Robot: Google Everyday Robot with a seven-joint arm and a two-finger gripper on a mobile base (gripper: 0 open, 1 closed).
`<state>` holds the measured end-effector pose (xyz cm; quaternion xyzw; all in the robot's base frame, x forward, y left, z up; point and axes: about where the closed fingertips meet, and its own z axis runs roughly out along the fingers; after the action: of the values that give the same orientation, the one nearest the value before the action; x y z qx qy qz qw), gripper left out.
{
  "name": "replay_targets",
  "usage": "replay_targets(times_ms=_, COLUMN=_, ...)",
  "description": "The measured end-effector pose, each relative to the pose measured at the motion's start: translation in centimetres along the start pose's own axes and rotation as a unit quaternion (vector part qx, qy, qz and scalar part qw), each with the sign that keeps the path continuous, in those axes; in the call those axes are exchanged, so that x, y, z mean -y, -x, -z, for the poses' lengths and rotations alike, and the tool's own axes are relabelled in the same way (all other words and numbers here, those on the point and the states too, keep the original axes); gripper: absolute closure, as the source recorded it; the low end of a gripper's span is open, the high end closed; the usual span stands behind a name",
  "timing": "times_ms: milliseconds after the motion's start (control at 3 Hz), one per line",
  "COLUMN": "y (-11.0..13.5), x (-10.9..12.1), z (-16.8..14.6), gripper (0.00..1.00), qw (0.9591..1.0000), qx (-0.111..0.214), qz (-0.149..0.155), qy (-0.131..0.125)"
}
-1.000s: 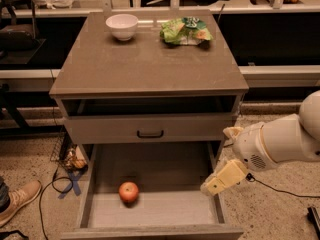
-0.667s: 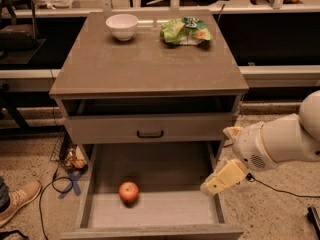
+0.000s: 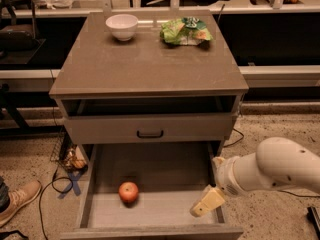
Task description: Pick apple from middle drawer and place on counter
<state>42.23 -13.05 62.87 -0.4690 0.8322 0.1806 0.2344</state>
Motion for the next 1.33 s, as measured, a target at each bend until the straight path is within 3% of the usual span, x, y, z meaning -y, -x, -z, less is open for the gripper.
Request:
replay_targets(times_ms=333, y=-2.0, x=0.5, z=-7.7, gripper=0.00, qw=0.9994, qx=0.031, qz=0.017, qy=-0.001)
replay_targets(times_ms=667, y=-1.8, x=0.5, z=-12.7, gripper=0.00, qw=0.9955, qx=0.088, qz=0.034, qy=0.011)
replay_targets(times_ms=1000, y=-2.6, x=-0.5, z=-14.6, gripper=0.00, qw=0.9947, qx=0.094, qz=0.029, qy=0.030)
replay_targets(times_ms=1333, y=-2.2, x=-0.3, z=-14.8, gripper=0.00, qw=0.9943, qx=0.097, qz=0.032, qy=0.030)
